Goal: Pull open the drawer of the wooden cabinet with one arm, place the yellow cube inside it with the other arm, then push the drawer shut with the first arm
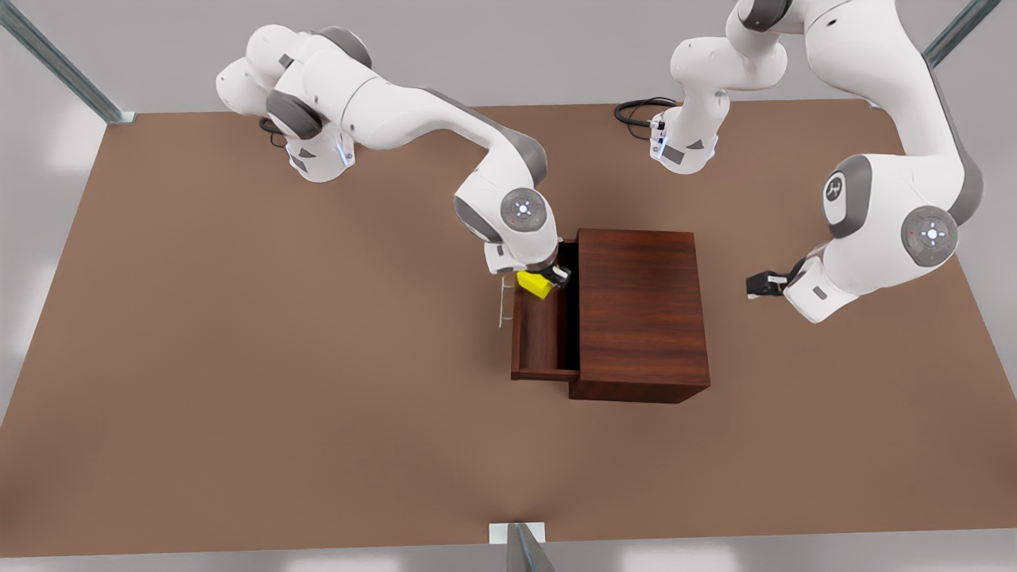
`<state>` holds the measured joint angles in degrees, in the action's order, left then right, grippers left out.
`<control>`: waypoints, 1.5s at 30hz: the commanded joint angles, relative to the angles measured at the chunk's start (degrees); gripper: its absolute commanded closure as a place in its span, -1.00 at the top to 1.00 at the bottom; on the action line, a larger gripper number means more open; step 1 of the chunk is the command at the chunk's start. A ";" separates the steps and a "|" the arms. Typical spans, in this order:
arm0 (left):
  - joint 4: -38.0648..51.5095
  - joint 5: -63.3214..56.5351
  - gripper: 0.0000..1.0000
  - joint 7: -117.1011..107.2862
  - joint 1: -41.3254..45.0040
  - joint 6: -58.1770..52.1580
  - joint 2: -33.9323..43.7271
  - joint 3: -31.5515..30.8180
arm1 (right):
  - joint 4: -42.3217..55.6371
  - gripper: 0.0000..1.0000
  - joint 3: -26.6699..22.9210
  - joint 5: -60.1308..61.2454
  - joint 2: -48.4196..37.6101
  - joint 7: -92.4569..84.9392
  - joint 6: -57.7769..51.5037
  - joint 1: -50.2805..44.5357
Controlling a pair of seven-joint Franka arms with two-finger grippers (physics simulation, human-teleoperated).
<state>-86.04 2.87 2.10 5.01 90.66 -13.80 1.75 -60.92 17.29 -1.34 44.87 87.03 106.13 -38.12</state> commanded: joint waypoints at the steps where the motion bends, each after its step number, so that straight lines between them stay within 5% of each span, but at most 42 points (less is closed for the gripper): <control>1: -0.09 -0.23 1.00 -0.60 0.00 1.54 0.09 -0.08 | 0.10 0.22 -0.06 -0.07 0.39 20.11 0.39 -0.55; 10: 0.35 -0.49 1.00 -0.52 0.08 2.51 0.26 -0.16 | 2.47 0.23 -1.55 -0.16 2.76 20.64 0.22 -3.19; 11: 0.35 -0.49 1.00 -0.52 0.17 2.51 0.35 -0.16 | 2.47 1.00 -1.55 -0.16 2.68 20.02 0.22 -3.10; 19: 4.39 0.38 1.00 -12.19 10.28 1.54 3.24 -3.32 | 2.56 1.00 -3.49 -1.56 -1.53 16.17 -5.56 0.13; 24: 5.09 -0.23 1.00 -43.22 22.93 2.68 2.29 -7.72 | 2.38 1.00 -1.03 -1.04 -13.93 -33.66 -33.26 34.50; 28: 19.84 -0.49 1.00 -74.66 34.97 18.84 -13.96 -7.55 | -10.69 1.00 -0.50 -5.61 -19.28 -71.73 -23.98 52.70; 34: 32.60 -14.11 1.00 -96.84 43.15 43.38 -32.08 -6.32 | -23.19 1.00 -0.50 -5.43 -25.36 -70.42 -15.07 53.67; 45: 31.64 -17.11 1.00 -84.72 43.50 31.86 -37.09 -6.05 | -22.93 1.00 -0.59 -5.26 -25.27 -70.59 -15.25 53.94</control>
<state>-54.40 -13.29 -60.39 48.50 123.20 -50.73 -4.35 -83.87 16.68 -6.60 19.66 40.75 90.47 15.82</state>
